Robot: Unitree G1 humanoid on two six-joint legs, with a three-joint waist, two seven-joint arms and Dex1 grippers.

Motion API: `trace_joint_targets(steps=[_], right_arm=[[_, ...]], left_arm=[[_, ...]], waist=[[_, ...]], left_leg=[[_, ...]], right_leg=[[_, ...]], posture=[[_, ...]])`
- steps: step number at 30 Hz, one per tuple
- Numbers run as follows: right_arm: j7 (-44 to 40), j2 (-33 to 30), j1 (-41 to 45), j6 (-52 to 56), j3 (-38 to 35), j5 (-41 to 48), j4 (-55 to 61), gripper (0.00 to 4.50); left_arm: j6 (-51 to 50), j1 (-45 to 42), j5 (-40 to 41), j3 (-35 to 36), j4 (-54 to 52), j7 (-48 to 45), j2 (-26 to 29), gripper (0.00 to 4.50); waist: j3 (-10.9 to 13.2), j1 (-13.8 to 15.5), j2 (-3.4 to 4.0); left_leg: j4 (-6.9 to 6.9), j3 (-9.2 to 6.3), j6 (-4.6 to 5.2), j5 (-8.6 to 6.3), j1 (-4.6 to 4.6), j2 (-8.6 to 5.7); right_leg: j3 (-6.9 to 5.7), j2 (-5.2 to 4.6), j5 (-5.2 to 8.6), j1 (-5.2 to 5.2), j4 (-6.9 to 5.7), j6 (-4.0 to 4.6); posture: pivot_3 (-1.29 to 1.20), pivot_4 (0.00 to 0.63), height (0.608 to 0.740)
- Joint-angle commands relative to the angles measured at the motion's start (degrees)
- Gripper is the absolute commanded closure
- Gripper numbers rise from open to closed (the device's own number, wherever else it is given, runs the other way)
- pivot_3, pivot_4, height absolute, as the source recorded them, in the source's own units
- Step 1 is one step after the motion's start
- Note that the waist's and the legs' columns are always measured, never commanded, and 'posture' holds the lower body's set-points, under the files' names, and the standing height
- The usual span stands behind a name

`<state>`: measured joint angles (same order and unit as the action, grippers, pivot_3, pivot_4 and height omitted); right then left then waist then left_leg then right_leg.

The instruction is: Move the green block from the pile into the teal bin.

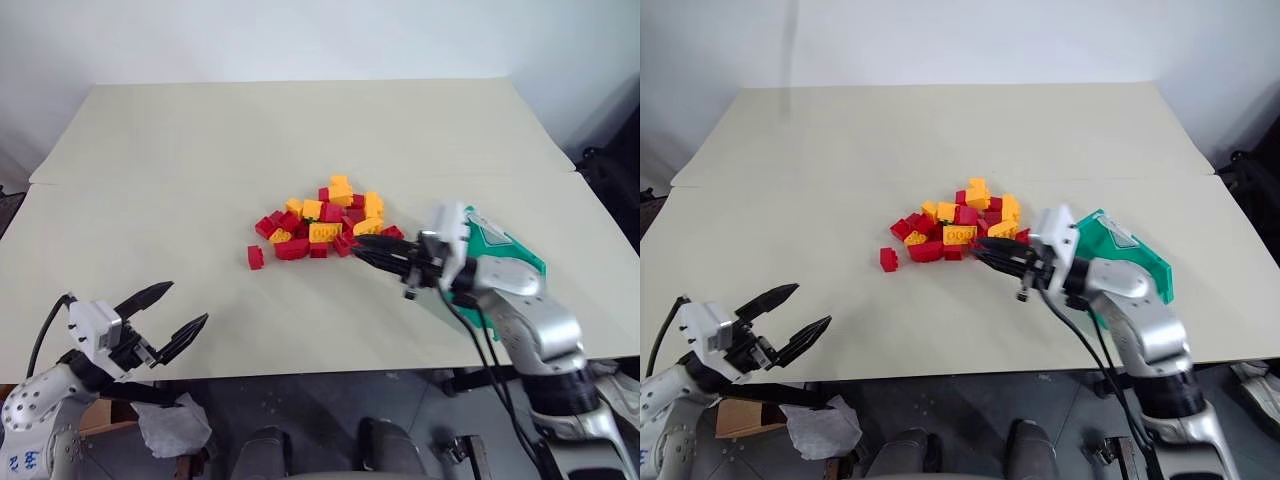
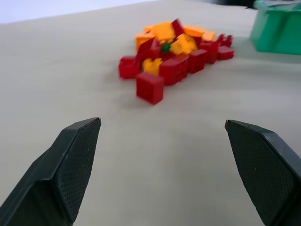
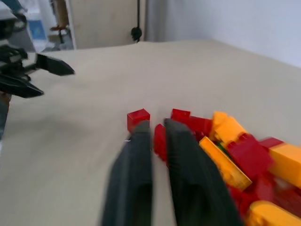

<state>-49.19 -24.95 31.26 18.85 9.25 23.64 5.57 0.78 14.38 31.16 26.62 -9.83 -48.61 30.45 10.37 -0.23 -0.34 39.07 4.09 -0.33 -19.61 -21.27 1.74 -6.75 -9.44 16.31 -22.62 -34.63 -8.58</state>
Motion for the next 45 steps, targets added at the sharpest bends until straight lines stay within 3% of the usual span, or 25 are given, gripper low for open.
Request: trace_joint_targets(steps=[1, 6, 11, 16, 23, 33, 41, 45], right_arm=[[3.6, 5.0, 6.1, -0.3, 4.8, -6.6, -8.0, 4.45], [7.0, 13.2, 17.1, -2.4, 7.0, -12.7, -24.5, 4.45], [11.5, 18.8, 25.2, -7.2, 4.2, -15.6, -40.2, 4.45], [17.7, 17.9, 34.3, -10.3, 3.5, -21.3, -57.3, 4.45], [21.8, 17.6, 40.1, -16.6, 0.3, -24.2, -70.4, 4.45], [13.0, 20.2, 38.5, -19.3, 1.4, -26.1, -66.9, 4.45], [-3.5, 17.8, 28.0, -5.3, 8.8, -26.3, -45.4, 4.45], [-5.9, 16.6, 26.2, 1.4, 7.1, -23.2, -37.0, 4.45]], left_arm=[[1.0, 0.1, 0.3, 0.1, -2.9, 1.4, -1.1, 0.00], [-2.3, -1.4, 1.6, -1.7, -5.8, 4.2, -1.8, 0.00], [-2.5, -2.5, 0.8, -3.4, -8.2, 5.8, -2.8, 0.00], [-3.5, -2.9, 0.9, -4.3, -10.1, 6.4, -2.6, 0.00], [-3.9, -5.3, 0.5, -5.4, -9.6, 6.8, -2.2, 0.00], [-4.2, -7.5, 0.2, -5.5, -8.6, 6.3, -1.5, 0.00], [-4.6, -7.3, 0.1, -5.1, -9.1, 6.9, -1.2, 0.00], [-4.5, -6.8, 0.0, -4.5, -9.6, 7.3, -1.2, 0.00]], waist=[[0.0, 0.0, 0.00], [0.0, -0.5, 0.00], [0.0, -1.5, 0.00], [0.0, -2.1, 0.03], [0.0, -2.0, 0.03], [0.0, -2.9, 0.04], [0.0, -2.6, 0.03], [0.0, -2.4, 0.04]], left_leg=[[0.02, 0.00, 0.00, 0.00, 0.00, 0.00], [0.02, 0.00, -0.01, 0.00, -0.04, 0.01], [0.01, -0.03, -0.05, -0.04, -0.04, 0.01], [-0.06, -0.01, -0.07, -0.04, -0.04, 0.02], [-0.05, -0.03, -0.09, -0.05, -0.04, 0.03], [-0.09, -0.04, -0.09, -0.05, -0.04, 0.05], [-0.08, -0.14, -0.11, -0.07, -0.04, 0.04], [-0.05, -0.15, -0.11, -0.07, -0.04, 0.04]], right_leg=[[0.00, 0.00, 0.00, 0.00, -0.01, 0.00], [0.00, 0.00, 0.00, -0.13, -0.20, 0.00], [-0.03, 0.00, 0.00, -0.13, -0.26, 0.00], [-0.04, 0.00, 0.02, -0.18, -0.27, 0.03], [-0.05, 0.00, 0.02, -0.18, -0.31, 0.05], [-0.05, 0.00, 0.02, -0.18, -0.29, 0.04], [-0.07, 0.00, 0.02, -0.16, -0.29, 0.04], [-0.07, -0.01, 0.02, -0.14, -0.28, 0.04]], posture=[[0.00, 0.150, 0.740], [0.00, 0.150, 0.740], [0.00, 0.150, 0.740], [0.00, 0.150, 0.740], [0.00, 0.150, 0.740], [0.00, 0.150, 0.740], [0.00, 0.150, 0.740], [0.00, 0.150, 0.740]])
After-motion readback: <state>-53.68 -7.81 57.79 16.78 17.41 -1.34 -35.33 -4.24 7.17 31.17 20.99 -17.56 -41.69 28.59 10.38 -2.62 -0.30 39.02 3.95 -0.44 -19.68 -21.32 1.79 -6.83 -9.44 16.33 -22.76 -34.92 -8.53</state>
